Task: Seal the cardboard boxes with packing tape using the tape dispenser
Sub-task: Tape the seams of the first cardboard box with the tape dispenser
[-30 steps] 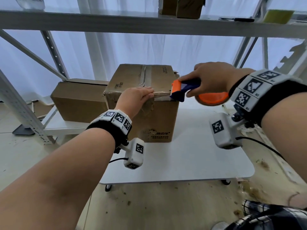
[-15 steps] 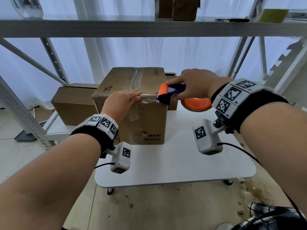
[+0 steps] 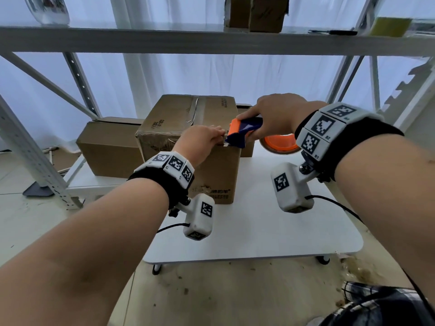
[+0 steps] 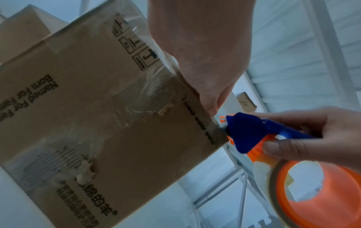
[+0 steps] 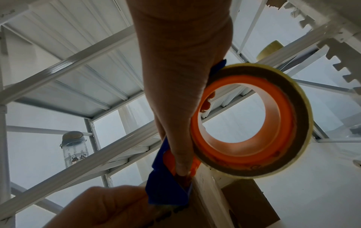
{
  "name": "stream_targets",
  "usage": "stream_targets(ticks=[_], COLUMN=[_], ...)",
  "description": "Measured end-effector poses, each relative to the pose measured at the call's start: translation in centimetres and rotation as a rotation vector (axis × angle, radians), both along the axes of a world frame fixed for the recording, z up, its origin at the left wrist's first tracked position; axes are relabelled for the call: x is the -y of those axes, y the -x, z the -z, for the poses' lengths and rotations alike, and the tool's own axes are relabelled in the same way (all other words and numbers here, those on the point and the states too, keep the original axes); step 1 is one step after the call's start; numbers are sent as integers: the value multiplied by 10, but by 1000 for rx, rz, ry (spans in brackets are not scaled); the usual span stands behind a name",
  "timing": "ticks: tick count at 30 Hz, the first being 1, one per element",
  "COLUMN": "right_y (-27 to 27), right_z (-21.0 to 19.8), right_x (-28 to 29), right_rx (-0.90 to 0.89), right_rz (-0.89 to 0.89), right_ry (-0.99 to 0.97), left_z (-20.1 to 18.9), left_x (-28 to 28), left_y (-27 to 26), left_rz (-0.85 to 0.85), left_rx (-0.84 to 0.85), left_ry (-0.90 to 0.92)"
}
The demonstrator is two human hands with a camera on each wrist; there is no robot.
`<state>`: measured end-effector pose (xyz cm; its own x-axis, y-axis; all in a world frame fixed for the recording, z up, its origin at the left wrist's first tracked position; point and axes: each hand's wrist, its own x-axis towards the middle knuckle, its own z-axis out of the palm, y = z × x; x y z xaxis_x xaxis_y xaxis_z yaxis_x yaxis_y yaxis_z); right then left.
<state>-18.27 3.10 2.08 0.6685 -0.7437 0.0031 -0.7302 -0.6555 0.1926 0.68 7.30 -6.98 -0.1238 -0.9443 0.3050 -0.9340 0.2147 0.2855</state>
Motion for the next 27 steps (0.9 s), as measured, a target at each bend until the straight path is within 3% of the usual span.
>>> stream_targets(ticks=[11,27], right_y=[6,19], right_z=[-15,4], right_x=[1,8], right_rx=[-37,-20], right_rz=[-77,-34], right_ry=[37,22], left_z=[13,16], left_x=[-2,-1], left_y=[-5,-2], left_rz=[-30,-56], left_rx=[-86,-12], left_ry=[82,134])
